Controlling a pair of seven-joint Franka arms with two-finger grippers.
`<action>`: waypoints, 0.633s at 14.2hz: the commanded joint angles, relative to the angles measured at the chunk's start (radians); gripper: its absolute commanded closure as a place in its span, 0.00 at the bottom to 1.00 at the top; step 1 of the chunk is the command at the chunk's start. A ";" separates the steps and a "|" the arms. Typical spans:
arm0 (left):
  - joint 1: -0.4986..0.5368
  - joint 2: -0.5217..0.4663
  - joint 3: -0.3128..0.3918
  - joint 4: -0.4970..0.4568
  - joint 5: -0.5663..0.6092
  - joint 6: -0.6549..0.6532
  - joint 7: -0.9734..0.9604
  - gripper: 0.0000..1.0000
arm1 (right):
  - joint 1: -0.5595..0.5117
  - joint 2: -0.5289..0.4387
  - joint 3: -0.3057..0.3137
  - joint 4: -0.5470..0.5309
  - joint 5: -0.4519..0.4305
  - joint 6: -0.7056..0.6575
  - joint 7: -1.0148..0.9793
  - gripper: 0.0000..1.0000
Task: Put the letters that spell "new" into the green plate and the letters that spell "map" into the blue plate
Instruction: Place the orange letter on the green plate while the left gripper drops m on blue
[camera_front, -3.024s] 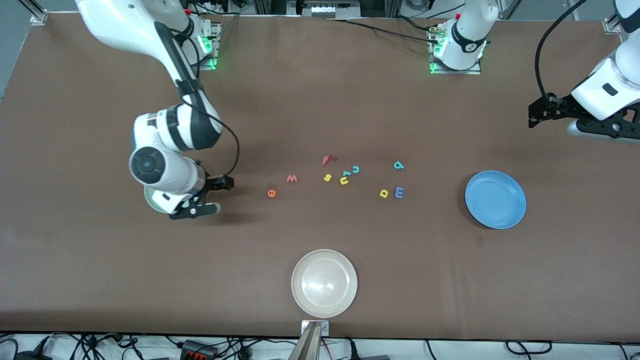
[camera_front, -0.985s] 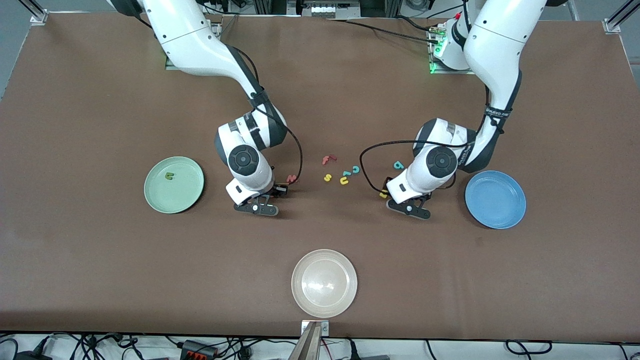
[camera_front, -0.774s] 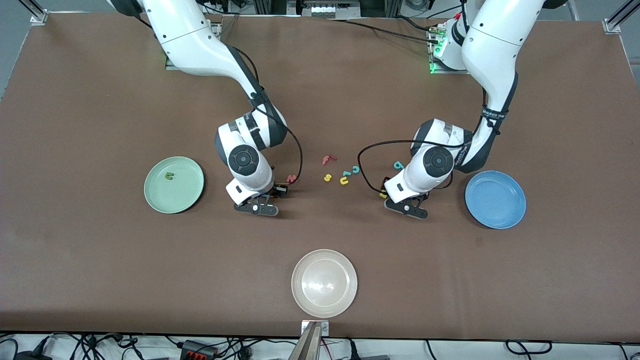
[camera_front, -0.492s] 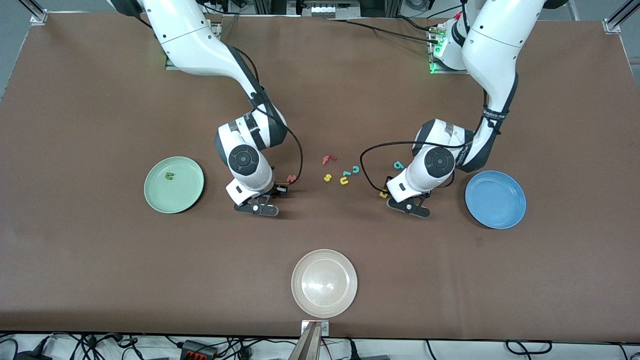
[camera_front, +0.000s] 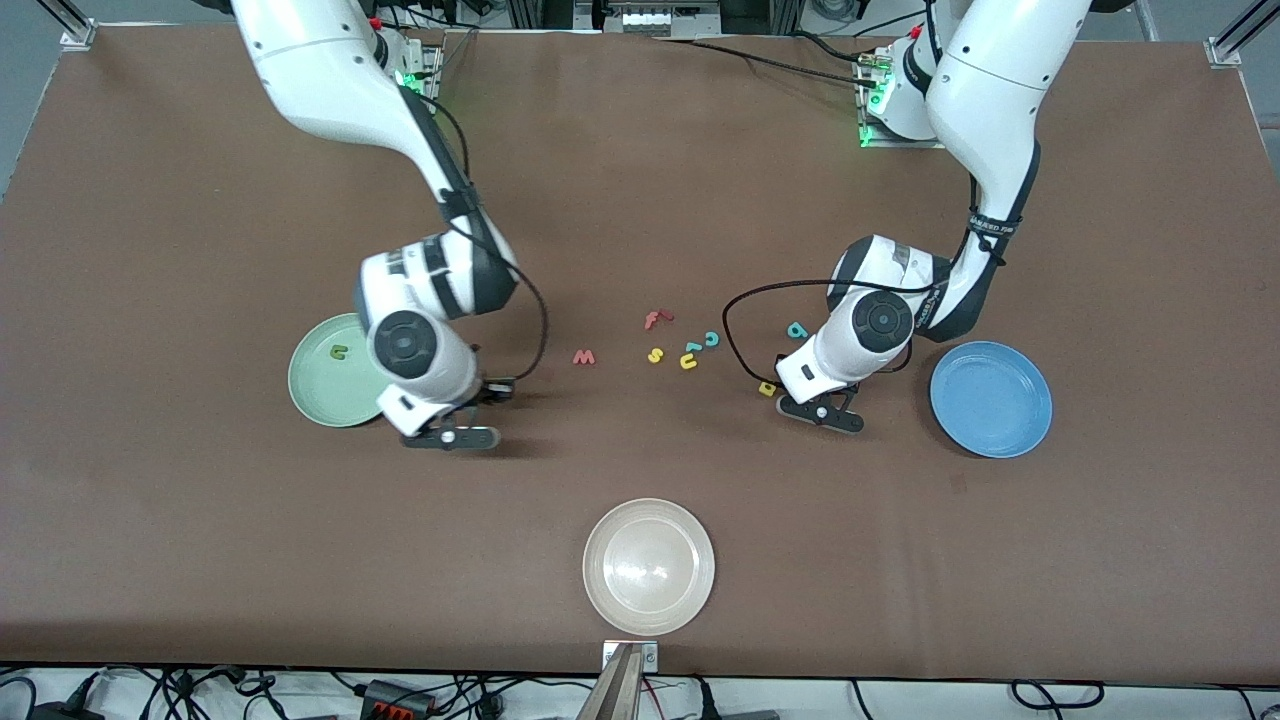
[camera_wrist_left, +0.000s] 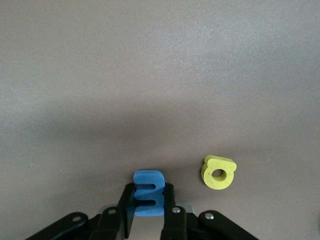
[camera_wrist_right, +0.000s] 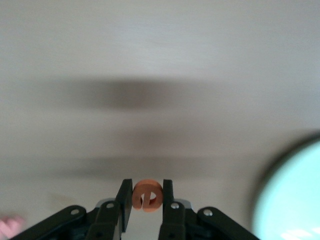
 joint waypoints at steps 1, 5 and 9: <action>0.004 -0.077 0.023 -0.026 0.018 -0.057 -0.001 0.96 | 0.004 -0.097 -0.085 -0.123 -0.009 -0.059 -0.101 0.94; 0.024 -0.177 0.121 -0.011 0.087 -0.268 0.002 0.90 | -0.006 -0.183 -0.177 -0.294 -0.009 -0.061 -0.239 0.94; 0.148 -0.166 0.135 -0.012 0.269 -0.266 0.083 0.90 | -0.025 -0.171 -0.185 -0.366 -0.005 0.000 -0.244 0.94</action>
